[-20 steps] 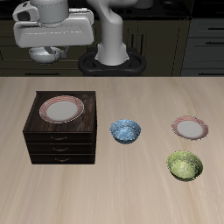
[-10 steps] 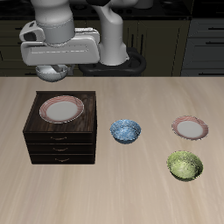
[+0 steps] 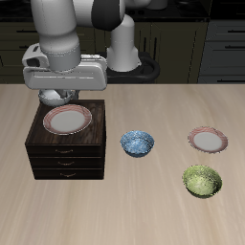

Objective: Place the white bowl onto the plate that is on top of the cabinet

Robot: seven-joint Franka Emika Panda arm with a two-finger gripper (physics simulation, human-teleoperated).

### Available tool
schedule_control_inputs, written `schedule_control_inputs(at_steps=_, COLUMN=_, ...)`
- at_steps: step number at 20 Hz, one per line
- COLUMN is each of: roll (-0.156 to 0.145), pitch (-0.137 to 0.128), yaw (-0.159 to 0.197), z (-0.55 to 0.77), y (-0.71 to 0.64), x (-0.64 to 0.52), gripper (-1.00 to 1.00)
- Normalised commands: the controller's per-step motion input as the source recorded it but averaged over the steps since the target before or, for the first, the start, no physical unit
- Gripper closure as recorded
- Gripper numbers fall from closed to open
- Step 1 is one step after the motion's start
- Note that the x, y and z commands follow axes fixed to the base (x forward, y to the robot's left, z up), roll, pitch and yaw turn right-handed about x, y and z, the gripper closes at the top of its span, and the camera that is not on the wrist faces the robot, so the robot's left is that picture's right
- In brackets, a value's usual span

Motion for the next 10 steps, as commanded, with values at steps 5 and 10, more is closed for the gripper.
schedule_control_inputs(at_steps=5, roll=-0.024, pitch=0.040, yaw=-0.021, z=-0.27, y=-0.03, x=0.01, gripper=1.00)
schedule_control_inputs(at_steps=10, roll=-0.014, pitch=0.056, yaw=-0.005, z=-0.35, y=0.11, x=-0.07, gripper=1.00)
